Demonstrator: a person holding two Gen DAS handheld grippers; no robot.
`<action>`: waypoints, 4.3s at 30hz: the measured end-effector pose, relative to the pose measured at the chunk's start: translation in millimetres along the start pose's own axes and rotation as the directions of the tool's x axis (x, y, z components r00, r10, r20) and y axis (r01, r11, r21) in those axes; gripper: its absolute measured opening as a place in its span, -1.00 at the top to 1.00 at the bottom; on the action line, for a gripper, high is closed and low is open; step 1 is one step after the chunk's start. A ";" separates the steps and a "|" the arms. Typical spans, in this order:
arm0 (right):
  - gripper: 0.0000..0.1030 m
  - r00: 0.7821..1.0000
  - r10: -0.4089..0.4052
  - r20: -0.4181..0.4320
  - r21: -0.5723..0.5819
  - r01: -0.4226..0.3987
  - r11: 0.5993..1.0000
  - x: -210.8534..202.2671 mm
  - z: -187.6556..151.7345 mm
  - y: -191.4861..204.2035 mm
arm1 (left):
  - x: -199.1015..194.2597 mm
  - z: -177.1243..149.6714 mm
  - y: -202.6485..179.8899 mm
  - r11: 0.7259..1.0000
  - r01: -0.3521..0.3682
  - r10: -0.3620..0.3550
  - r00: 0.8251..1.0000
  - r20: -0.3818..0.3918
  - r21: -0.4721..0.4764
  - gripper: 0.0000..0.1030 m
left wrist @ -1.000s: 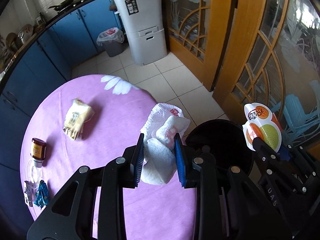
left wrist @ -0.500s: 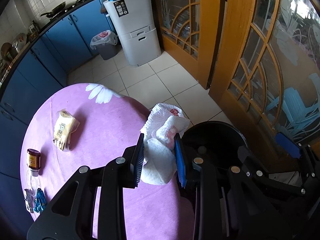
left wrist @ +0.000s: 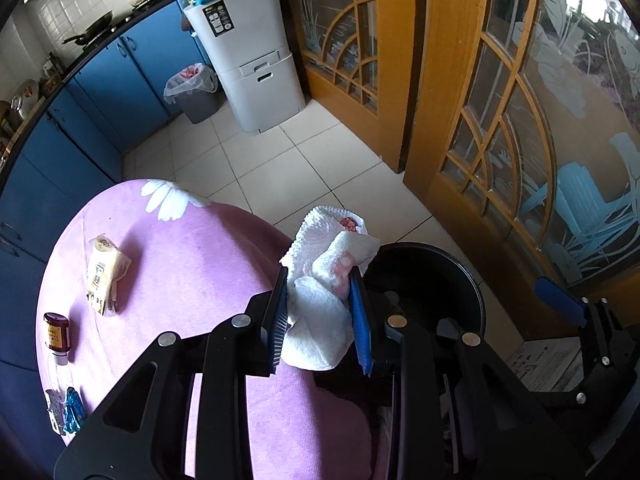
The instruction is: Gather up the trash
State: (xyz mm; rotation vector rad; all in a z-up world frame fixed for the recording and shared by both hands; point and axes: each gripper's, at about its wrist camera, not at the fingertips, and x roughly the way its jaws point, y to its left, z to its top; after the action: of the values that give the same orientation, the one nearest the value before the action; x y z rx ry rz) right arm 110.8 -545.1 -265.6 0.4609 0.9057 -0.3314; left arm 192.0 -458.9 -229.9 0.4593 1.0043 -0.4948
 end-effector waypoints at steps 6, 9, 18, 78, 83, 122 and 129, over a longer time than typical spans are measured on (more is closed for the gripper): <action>-0.86 1.000 -0.009 0.004 0.005 0.009 1.000 0.1 -2.5 -5.4 | 6.1 1.0 -8.1 1.000 0.002 -0.002 1.000 -0.017 0.008 0.39; -0.86 1.000 -0.014 0.006 0.012 0.014 1.000 -0.4 -2.4 -9.2 | 9.4 2.2 -11.5 1.000 0.006 -0.006 1.000 -0.028 0.007 0.38; -0.86 1.000 -0.023 0.007 0.033 0.023 0.999 -0.7 -3.6 -18.9 | 8.7 5.6 -24.6 0.999 0.020 -0.019 1.000 -0.017 0.031 -0.93; -0.04 0.951 0.071 -0.301 -0.667 -0.263 0.698 6.8 -176.5 378.0 | -22.9 -235.9 337.8 0.900 0.089 -0.177 0.969 -0.172 -0.426 0.04; 0.44 0.960 0.057 -0.275 -0.669 -0.234 0.705 5.1 -172.1 376.5 | -16.7 -228.8 337.8 0.899 0.092 -0.172 0.973 -0.154 -0.428 0.16; 0.68 0.980 0.042 -0.195 -0.555 -0.146 0.819 4.6 -120.6 328.8 | -25.5 -195.0 349.0 0.869 0.164 -0.187 0.982 -0.004 -0.466 -0.93; 0.68 0.981 0.041 -0.187 -0.531 -0.136 0.837 4.1 -110.0 318.0 | -7.1 -179.2 339.2 0.888 0.108 -0.141 0.989 -0.041 -0.447 -0.82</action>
State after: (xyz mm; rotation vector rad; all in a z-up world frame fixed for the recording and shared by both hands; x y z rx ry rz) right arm 185.9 -217.4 -250.5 0.0005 1.0916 0.0616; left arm 266.6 -83.8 -260.4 0.0008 1.1832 -0.3483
